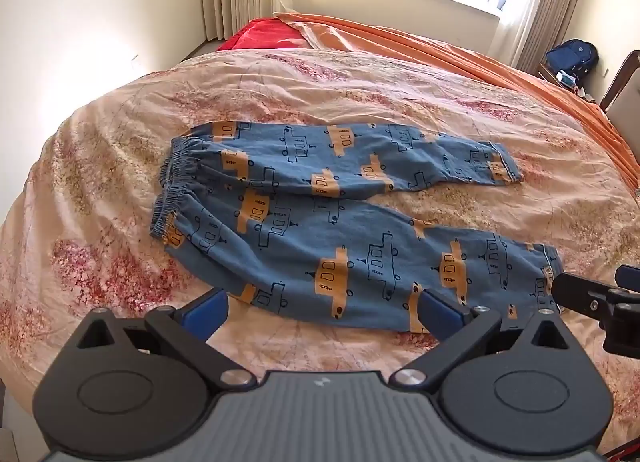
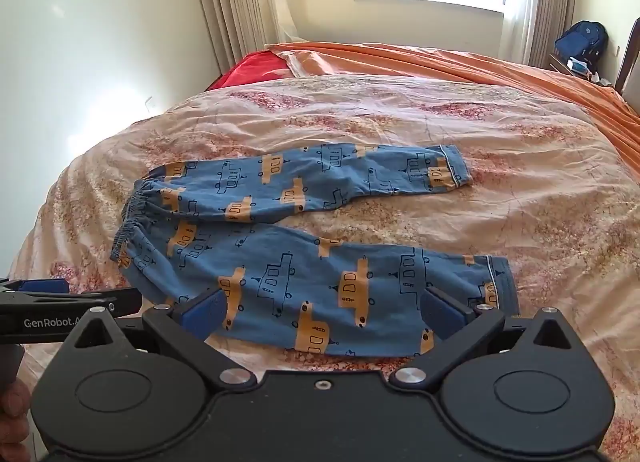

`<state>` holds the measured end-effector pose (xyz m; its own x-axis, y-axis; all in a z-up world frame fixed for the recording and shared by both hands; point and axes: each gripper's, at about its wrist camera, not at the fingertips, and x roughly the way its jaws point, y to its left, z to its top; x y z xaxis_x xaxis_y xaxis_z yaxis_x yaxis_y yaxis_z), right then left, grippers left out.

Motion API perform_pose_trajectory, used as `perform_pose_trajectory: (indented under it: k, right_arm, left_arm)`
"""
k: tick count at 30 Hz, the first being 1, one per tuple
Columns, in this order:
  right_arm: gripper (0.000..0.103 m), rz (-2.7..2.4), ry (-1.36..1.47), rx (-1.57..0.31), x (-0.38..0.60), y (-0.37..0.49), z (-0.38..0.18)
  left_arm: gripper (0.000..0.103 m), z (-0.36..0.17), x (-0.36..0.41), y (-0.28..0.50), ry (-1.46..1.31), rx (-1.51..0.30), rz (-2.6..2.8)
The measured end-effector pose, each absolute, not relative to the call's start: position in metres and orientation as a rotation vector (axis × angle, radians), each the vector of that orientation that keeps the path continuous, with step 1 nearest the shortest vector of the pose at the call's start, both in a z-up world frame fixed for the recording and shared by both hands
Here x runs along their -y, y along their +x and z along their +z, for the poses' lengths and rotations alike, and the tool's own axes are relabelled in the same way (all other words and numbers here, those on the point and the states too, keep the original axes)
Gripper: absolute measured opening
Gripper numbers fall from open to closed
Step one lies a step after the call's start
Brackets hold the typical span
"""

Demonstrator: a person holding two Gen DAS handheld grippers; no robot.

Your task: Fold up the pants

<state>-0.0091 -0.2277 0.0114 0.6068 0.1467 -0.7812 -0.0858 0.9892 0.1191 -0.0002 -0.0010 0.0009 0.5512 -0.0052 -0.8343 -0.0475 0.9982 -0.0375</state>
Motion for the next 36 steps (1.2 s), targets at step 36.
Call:
perform_pose_trajectory:
  k: [36]
  right_arm:
    - [0.103, 0.108, 0.096, -0.918, 0.235, -0.01, 0.006]
  left_arm:
    - [0.103, -0.008, 0.009, 0.002, -0.094, -1.031, -0.011]
